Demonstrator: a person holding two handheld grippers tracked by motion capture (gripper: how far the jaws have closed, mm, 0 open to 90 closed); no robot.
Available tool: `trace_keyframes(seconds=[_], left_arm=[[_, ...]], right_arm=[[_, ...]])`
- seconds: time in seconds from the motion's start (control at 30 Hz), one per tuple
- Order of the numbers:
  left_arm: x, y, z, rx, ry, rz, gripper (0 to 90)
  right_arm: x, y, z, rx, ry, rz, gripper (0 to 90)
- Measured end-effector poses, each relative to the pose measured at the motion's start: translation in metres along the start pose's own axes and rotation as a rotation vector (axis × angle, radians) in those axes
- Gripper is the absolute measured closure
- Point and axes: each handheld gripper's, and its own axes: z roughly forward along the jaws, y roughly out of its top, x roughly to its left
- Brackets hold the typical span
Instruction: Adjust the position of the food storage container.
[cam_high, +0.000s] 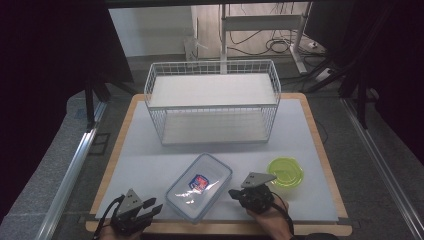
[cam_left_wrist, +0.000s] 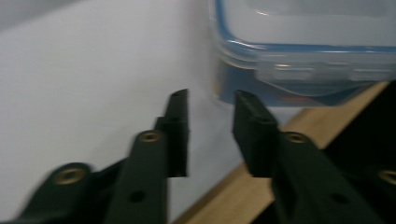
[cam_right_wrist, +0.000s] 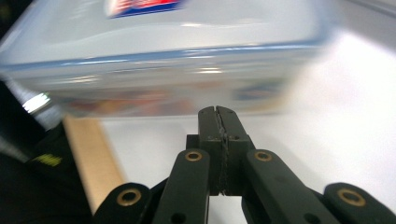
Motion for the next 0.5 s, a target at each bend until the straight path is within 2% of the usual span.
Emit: trace_keyframes(seconds=[0.03,0.07,0.1,0.23,0.27,0.37,0.4,0.47,0.5], left_arm=[[0.0,0.0,0.0,0.0,0.0,0.0,74.3],[-0.005,0.002,0.003,0.013,-0.027,-0.001,78.6],[-0.008,0.003,0.006,0.02,-0.033,0.002,80.6],[-0.015,0.006,0.016,0.053,-0.039,0.01,81.9],[-0.018,0.008,0.021,0.066,-0.031,0.007,81.9],[-0.019,0.01,0.023,0.071,-0.011,0.005,81.9],[-0.018,0.011,0.025,0.072,-0.009,-0.008,81.9],[-0.014,0.015,0.029,0.08,0.014,-0.001,81.0],[-0.014,0.015,0.029,0.08,0.014,-0.001,81.0]], right_arm=[[0.0,0.0,0.0,0.0,0.0,0.0,89.8],[-0.007,-0.001,-0.004,-0.011,-0.021,0.02,89.8],[-0.009,-0.001,-0.006,-0.016,-0.033,0.023,89.8],[-0.012,-0.001,-0.008,-0.025,-0.066,0.026,89.8],[-0.013,-0.001,-0.008,-0.019,-0.091,0.014,89.7],[-0.015,-0.001,-0.007,-0.013,-0.104,0.009,89.7],[-0.016,-0.001,-0.006,-0.009,-0.116,0.01,89.6],[-0.02,-0.001,-0.006,-0.011,-0.144,0.012,89.1],[-0.02,-0.001,-0.006,-0.011,-0.144,0.012,89.1]])
